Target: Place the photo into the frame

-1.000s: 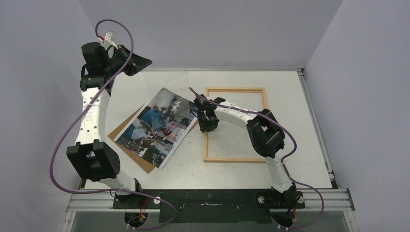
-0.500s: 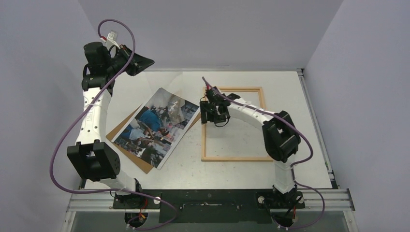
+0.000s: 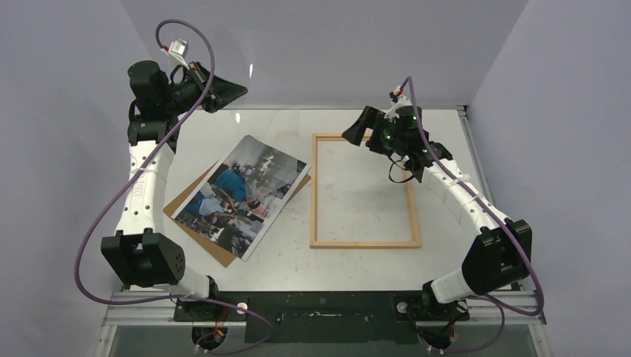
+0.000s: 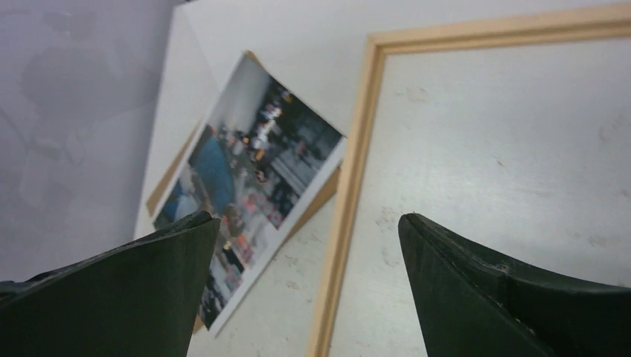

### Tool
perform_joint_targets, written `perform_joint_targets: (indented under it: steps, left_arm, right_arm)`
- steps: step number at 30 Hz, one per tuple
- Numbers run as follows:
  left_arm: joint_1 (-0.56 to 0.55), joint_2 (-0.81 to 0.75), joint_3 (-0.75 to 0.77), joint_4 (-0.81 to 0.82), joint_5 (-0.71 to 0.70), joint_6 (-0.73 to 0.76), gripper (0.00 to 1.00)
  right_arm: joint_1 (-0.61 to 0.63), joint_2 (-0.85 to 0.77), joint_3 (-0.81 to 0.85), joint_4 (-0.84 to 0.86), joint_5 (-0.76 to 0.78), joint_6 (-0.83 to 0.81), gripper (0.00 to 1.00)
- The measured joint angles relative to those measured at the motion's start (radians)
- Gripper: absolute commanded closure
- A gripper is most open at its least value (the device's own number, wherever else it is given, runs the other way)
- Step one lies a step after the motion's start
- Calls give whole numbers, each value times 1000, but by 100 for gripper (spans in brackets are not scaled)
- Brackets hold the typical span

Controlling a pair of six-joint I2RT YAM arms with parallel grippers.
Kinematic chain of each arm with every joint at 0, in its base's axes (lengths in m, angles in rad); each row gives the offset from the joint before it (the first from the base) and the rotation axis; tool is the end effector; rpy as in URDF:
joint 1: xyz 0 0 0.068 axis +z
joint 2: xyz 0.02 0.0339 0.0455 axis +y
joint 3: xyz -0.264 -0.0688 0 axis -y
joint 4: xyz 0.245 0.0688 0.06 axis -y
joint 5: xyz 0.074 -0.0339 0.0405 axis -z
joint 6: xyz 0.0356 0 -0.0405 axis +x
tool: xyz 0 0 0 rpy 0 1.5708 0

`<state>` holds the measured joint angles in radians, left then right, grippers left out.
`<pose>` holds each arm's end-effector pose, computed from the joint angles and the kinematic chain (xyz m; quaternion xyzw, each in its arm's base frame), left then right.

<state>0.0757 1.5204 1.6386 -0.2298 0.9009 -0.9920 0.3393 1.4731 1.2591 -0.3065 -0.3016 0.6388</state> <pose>0.3396 -0.0022 0.4549 -0.0917 0.7254 -0.5565 0.3947 0.3172 0.1232 0.3291 0.0531 0.8571 0.3476 0.3765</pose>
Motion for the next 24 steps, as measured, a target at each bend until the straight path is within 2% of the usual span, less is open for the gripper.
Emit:
perform_joint_targets:
  steps: [6,13,18,24]
  left_arm:
    - [-69,-15,36,134,103,-39,100]
    - [-136,-36,136,334,214,-117,100]
    - [-136,-78,179,433,247,-163,100]
    - [-135,-90,223,473,256,-187,100]
  right_arm:
    - [2,-48,0,288,-99,70,3]
    - [2,-100,4,596,-99,132,2]
    - [1,-132,40,668,-98,146,5]
    - [0,-162,98,726,-259,226,14]
